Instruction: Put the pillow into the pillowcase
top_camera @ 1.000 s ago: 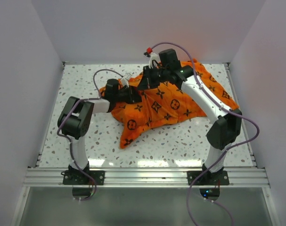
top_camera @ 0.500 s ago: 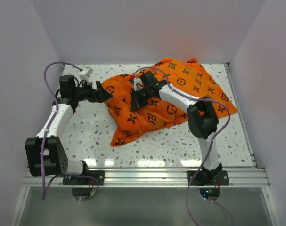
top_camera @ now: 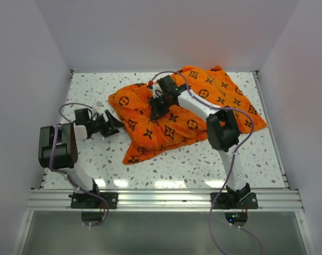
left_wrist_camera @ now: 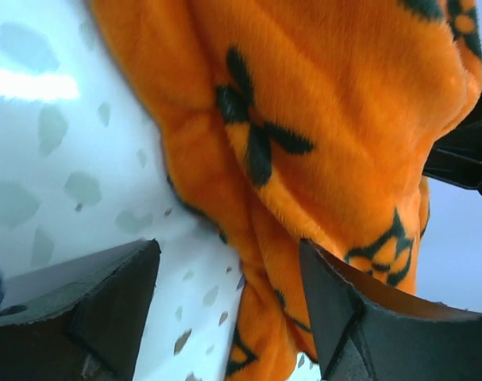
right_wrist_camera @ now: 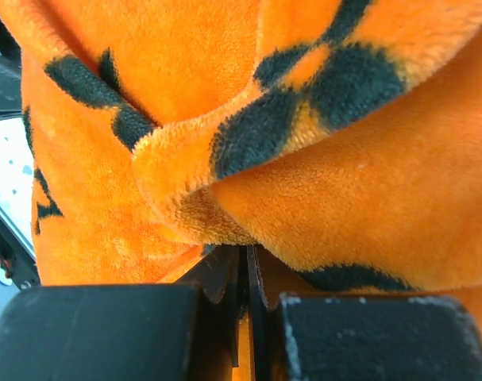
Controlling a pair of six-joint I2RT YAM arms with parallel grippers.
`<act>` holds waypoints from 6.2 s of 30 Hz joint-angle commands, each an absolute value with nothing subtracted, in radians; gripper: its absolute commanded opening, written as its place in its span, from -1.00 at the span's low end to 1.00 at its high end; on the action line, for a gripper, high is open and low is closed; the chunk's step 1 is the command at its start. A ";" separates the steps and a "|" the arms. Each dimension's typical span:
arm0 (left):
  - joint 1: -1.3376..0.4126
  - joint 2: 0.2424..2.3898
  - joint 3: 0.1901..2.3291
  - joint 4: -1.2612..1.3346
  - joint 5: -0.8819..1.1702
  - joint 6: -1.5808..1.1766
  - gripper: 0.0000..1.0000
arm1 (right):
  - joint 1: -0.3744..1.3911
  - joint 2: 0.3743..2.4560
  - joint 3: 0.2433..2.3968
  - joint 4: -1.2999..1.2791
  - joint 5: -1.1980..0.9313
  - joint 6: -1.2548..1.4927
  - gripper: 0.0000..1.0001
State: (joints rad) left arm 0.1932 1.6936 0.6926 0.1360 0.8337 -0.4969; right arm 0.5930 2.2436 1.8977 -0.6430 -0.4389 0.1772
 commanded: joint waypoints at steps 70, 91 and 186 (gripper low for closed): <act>0.293 1.782 1.381 -0.862 0.661 0.807 1.00 | -0.242 1.628 1.326 -1.089 -0.219 -0.833 0.97; 0.207 1.815 1.188 -0.675 0.805 0.773 -0.84 | -0.238 1.798 1.161 -0.759 -0.455 -0.589 -0.99; 0.034 2.390 1.985 -0.259 0.873 0.357 0.96 | 0.244 2.123 1.795 -0.718 -0.360 -0.275 0.34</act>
